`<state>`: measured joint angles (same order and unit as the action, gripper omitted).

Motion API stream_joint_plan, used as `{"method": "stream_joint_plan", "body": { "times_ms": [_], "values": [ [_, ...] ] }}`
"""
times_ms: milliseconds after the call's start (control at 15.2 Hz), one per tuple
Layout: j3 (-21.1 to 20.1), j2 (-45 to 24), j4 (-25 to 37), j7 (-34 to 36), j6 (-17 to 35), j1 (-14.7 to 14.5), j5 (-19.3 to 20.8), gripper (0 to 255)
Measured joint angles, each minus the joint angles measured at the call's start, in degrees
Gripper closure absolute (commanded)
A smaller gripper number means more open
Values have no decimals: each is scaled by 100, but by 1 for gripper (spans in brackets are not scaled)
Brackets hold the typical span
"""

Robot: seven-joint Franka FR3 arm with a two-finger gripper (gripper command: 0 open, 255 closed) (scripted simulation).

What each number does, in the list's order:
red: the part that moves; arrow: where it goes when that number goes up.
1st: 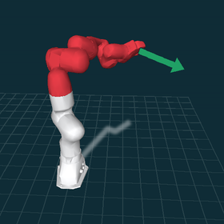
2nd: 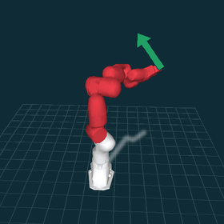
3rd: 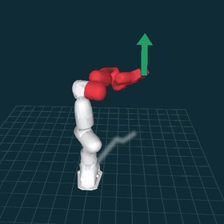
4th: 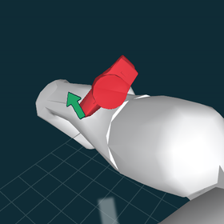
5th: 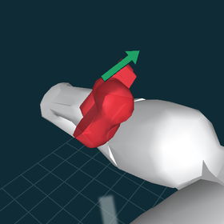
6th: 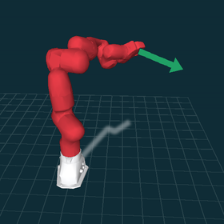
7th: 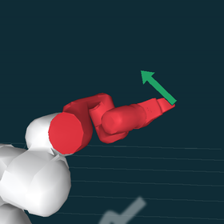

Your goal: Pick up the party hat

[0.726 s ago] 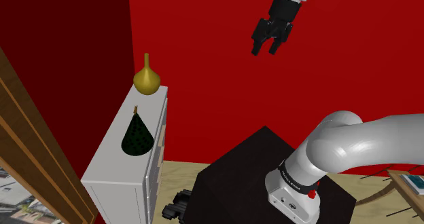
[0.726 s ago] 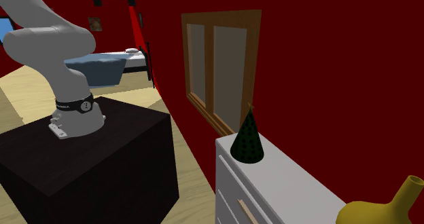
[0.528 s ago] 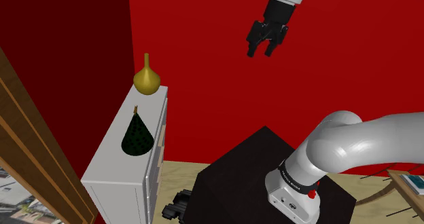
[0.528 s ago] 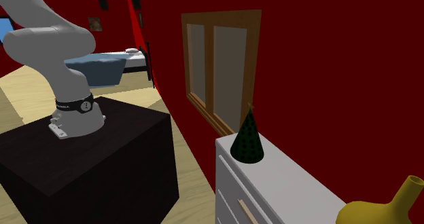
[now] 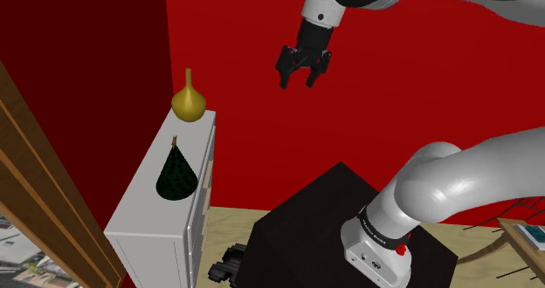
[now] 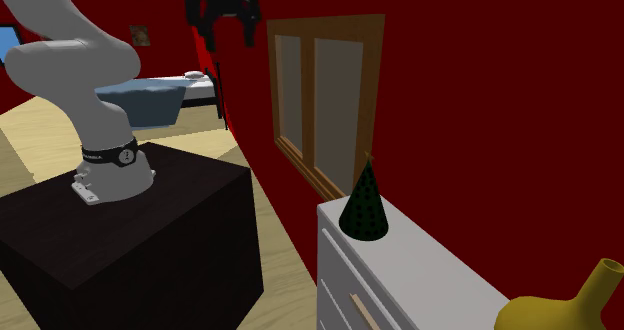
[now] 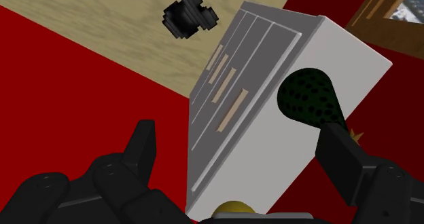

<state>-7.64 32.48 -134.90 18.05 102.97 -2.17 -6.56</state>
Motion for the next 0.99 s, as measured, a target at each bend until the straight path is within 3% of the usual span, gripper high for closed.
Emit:
{"method": "stream_joint_plan", "body": {
  "times_ms": [528,990],
  "values": [
    [-624,-1446,327,964,1120,-55,-96,0],
    [-1028,-2957,1012,1909,1922,-123,199,0]
  ]
}}
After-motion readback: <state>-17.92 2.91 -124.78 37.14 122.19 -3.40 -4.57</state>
